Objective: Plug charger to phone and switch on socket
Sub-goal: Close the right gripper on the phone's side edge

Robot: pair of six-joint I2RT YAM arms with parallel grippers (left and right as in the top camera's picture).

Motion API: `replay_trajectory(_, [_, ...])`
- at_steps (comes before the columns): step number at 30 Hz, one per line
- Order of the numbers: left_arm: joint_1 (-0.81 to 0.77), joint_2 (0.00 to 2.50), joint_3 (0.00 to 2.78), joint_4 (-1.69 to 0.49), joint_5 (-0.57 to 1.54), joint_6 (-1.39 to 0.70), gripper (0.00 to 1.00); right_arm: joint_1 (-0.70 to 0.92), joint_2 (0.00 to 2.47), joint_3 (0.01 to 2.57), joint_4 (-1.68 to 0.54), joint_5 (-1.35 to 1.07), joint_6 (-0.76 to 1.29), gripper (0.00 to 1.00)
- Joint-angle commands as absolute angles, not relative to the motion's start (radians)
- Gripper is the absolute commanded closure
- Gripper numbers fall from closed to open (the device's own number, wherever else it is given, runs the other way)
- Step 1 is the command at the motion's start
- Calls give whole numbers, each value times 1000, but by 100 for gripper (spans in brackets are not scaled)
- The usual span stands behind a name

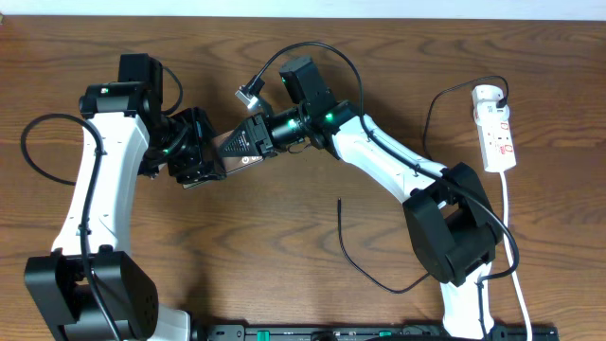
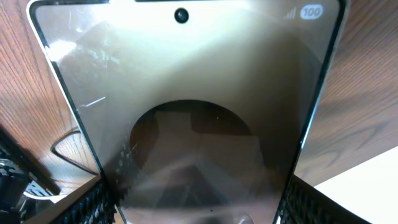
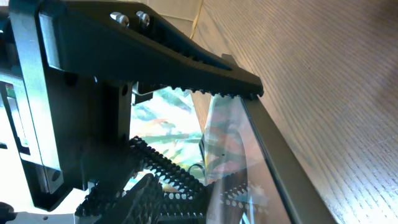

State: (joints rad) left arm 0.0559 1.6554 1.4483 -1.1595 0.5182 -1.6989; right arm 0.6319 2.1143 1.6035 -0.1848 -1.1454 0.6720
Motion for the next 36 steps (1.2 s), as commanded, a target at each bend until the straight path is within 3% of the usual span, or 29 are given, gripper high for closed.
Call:
replay_trajectory(1, [55, 1660, 1457, -1166, 554, -1712, 93, 650, 2123, 1623, -182, -1130, 669, 55])
replay_trajectory(14, [52, 1660, 1457, -1166, 555, -1711, 93, 654, 2123, 1623, -182, -1127, 669, 62])
replay_trajectory(17, [47, 1660, 1457, -1166, 554, -1711, 93, 658, 2123, 1623, -182, -1115, 669, 72])
replay_trajectory(29, [46, 1660, 1457, -1166, 554, -1711, 93, 664, 2123, 1623, -182, -1112, 668, 76])
replay_trajectory(36, [46, 1660, 1457, -1166, 554, -1710, 93, 665, 2123, 1623, -183, -1108, 668, 87])
